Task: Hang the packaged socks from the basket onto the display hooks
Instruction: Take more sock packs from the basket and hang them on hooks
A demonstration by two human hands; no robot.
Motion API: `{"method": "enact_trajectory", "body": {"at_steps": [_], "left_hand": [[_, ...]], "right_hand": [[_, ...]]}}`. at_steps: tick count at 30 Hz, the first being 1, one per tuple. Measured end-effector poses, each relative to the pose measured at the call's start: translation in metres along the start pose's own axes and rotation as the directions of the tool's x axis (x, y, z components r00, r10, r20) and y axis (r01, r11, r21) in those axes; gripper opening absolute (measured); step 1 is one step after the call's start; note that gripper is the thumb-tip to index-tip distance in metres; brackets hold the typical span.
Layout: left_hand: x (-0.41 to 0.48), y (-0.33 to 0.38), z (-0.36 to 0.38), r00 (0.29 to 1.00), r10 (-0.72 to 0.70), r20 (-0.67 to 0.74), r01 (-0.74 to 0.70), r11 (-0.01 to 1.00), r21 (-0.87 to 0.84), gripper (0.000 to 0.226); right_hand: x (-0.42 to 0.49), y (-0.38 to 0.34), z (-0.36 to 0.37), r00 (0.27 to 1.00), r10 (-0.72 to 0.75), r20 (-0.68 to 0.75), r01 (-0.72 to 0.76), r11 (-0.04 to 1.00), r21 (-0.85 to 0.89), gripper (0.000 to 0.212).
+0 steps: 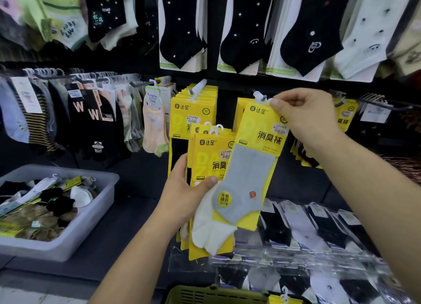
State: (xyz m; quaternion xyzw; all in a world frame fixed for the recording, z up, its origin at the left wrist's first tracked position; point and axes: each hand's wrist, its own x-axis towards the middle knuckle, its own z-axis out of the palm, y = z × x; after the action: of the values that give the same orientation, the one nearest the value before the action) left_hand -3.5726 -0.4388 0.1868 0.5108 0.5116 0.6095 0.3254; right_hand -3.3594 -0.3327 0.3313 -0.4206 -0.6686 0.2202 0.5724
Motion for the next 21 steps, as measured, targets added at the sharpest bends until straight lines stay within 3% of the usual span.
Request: {"method": "enact_trajectory", "body": {"at_steps": [7,16,21], "left_hand": [[0.003,-0.002,-0.01,0.999,0.005,-0.049,-0.004,1.0,0.026,0.037],[0.006,0.0,-0.021,0.998,-0.012,-0.065,0.009,0.999,-0.035,0.034],[0.002,0.0,-0.014,0.999,-0.036,-0.003,0.035,0.994,-0.102,0.034]], "right_hand": [[0.017,0.002,0.014,0.999,-0.041,-0.034,0.038,0.996,-0.082,0.016],[0.006,0.01,0.017,0.982,-0.19,0.015,0.184,0.922,-0.341,0.011],[-0.021,0.012,0.02,0.938,-0.329,-0.109,0.262,0.878,-0.401,0.006]]}}
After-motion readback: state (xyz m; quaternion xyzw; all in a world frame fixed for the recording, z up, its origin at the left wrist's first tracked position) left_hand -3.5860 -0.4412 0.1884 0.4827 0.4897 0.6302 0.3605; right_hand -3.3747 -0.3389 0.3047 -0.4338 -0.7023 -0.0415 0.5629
